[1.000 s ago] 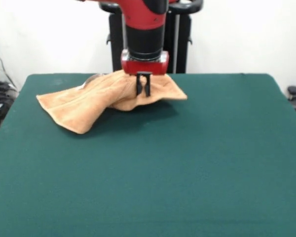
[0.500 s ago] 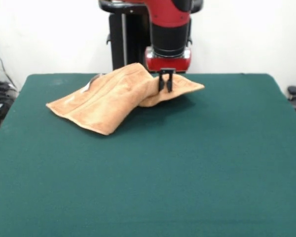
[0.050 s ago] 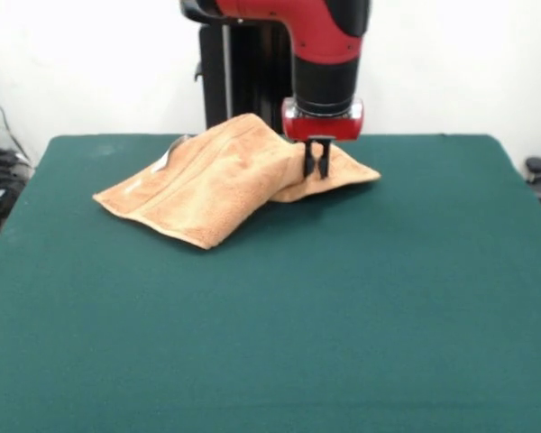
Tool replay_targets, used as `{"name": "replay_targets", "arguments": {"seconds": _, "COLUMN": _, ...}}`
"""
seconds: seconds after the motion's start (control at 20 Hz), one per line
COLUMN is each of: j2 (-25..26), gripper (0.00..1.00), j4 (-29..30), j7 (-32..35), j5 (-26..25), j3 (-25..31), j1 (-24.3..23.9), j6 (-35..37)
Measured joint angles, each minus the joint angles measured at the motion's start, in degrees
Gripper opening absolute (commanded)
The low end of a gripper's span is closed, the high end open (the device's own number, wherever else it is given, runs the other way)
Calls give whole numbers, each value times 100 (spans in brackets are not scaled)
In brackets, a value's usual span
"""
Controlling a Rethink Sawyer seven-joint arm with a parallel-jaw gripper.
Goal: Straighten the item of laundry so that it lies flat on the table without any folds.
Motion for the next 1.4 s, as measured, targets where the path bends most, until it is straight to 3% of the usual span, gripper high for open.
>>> {"name": "replay_targets", "arguments": {"seconds": 0.5, "j2": 125, "gripper": 0, "j4": 7, "j7": 0, "j5": 440, "j3": -111, "j1": 142, "j6": -77}}
{"name": "replay_targets", "arguments": {"seconds": 1.05, "j2": 470, "gripper": 0, "j4": 6, "j7": 0, "j5": 1149, "j3": -142, "j1": 703, "j6": -225}}
{"name": "replay_targets", "arguments": {"seconds": 1.4, "j2": 567, "gripper": 0, "j4": 7, "j7": 0, "j5": 1319, "j3": -146, "j1": 747, "j6": -321}}
